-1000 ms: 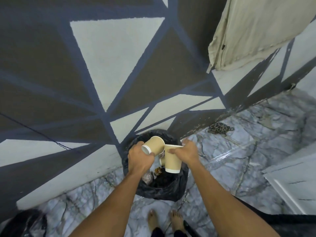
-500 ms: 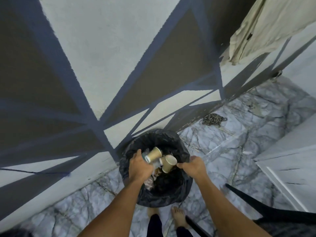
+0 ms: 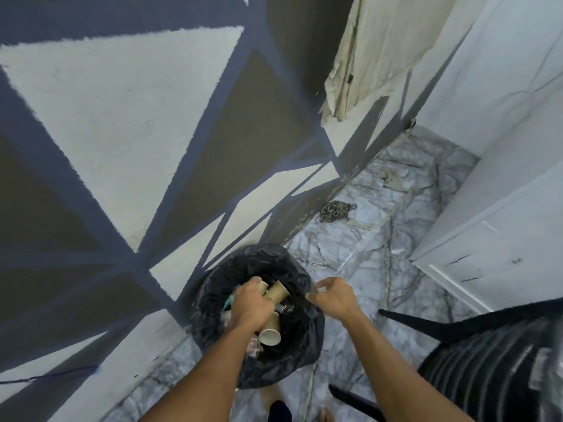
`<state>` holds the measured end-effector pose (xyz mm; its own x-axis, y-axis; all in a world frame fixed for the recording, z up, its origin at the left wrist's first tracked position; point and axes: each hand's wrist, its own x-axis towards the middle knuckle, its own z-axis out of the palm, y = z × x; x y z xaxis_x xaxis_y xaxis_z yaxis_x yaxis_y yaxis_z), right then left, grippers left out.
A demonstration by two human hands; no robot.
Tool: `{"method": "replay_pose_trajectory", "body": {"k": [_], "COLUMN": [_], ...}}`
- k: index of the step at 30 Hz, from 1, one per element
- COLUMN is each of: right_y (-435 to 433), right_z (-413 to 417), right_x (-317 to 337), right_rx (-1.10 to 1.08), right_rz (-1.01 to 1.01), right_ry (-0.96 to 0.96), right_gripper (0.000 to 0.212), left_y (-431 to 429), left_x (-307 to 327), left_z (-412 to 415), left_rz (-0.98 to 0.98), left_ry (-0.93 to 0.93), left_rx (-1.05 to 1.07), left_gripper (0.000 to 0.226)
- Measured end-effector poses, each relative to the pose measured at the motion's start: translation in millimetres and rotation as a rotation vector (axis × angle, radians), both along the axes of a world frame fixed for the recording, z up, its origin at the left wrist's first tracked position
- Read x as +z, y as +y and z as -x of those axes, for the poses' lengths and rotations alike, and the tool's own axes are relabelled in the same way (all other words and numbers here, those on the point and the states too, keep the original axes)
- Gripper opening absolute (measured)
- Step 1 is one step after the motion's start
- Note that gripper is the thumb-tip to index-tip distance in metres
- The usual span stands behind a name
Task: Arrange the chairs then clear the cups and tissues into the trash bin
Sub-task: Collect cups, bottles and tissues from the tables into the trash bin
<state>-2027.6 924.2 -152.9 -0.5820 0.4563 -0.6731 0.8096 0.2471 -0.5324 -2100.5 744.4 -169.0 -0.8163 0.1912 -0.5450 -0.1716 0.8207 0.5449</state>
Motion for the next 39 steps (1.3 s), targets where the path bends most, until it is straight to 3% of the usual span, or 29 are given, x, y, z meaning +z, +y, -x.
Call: {"method": "replay_pose_trajectory", "body": {"k": [3,7,12,16,19,22,26,30,39], "right_y": [23.7,79.3,142.9,175.4,192.5,207.3,219.1,228.0,256.2], "right_z": [-26.0,-79.2,-195.2,-322.2,-420.7,-509.1,-605.2,-681.9,-804.4], "right_x": [28.6,83.4,135.7,153.8,157.0,159.5,155.6,142.7,127.8], "right_rx": [0.053,-0.021,-0.173,-0.304,-0.448,-0.564,-0.76,-0.911,-1.208], "right_rz": [-0.121,-0.35,-0.513,-0.576,-0.596,-0.601,-0.609,-0.593,-0.605], "right_ry": [0.067,0.198,0.345,0.307,0.252,0.196,0.182,0.123,0.029], "right_gripper": [0.052,0.048,0.043,0.043,0.047,0.047,0.04,0.044,0.048], "left_y": [50.0,143.9,246.0,292.4,324.0,351.9,387.4,431.2,514.8], "left_x": [25.8,77.1,139.4,158.2,158.3,156.4,152.1,148.2,129.0], "left_z": [-10.9,-49.8,-160.2,-264.8,-341.9,-418.7,-507.7,-578.6,-703.7], "left_rz": [-0.059,-0.201,-0.32,-0.379,-0.437,-0.402,-0.383,-0.442,-0.473], "left_ry": [0.098,0.285,0.438,0.494,0.463,0.392,0.376,0.334,0.279], "left_rx": [-0.159,-0.41,-0.7,-0.903,-1.008,-1.164,-1.369,-1.509,-1.759], "left_gripper": [0.056,0.053,0.056,0.055,0.048,0.063,0.061,0.049,0.063]}}
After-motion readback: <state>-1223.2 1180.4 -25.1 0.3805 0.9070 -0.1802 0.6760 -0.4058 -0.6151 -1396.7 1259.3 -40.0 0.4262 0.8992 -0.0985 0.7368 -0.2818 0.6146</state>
